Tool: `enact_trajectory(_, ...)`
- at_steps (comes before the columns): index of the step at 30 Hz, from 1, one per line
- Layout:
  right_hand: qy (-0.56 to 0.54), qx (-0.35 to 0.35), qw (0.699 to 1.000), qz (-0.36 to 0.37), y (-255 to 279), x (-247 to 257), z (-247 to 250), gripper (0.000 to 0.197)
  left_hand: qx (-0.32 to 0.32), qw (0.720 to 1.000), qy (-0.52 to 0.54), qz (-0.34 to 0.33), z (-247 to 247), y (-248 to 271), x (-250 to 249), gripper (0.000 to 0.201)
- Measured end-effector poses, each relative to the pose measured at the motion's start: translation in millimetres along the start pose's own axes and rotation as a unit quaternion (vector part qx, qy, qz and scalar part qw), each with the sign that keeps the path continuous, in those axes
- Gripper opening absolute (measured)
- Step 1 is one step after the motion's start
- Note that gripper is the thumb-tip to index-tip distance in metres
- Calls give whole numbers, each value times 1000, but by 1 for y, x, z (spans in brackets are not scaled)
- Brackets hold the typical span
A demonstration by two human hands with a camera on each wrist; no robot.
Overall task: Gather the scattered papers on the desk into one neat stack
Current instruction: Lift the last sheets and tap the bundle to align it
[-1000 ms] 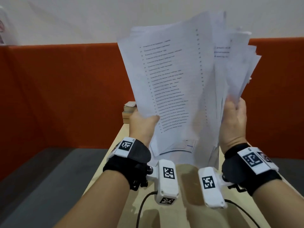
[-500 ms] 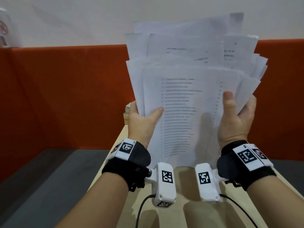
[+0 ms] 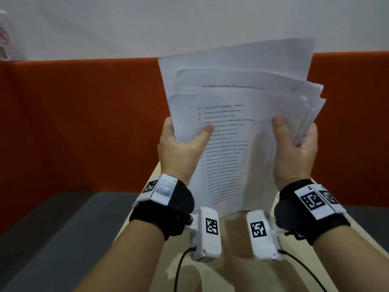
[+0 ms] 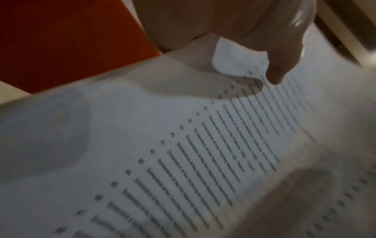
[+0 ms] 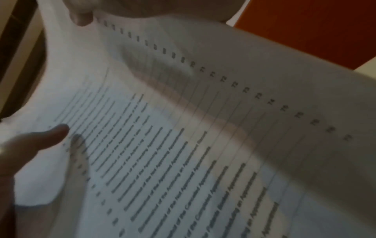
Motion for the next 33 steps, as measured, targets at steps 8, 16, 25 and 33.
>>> enact_trajectory(8, 35, 7, 999, 21, -1, 12, -13, 18, 18, 997, -56, -53, -15, 1, -9, 41)
enact_trajectory(16, 86, -8, 994, 65, 2, 21, -10, 36, -64, 990, -93, -82, -6, 6, -19, 74)
enact_trajectory(25, 29, 39, 999, -7, -1, 3, -7, 33, -9, 990, -136, -39, -3, -3, -8, 74)
enact_trajectory(33, 84, 79, 993, 27, -7, 14, -17, 14, -91, 987, -128, -25, -2, 6, 3, 20)
Point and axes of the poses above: each hand's wrist, its own y-axis away from the middle knuckle, its own z-axis out of the back of the hand, x = y × z, the point moved 5 cm from there along -y, towards the middle knuckle, and after that the axes turned 8 degrees about z, right-handed, at the moved point
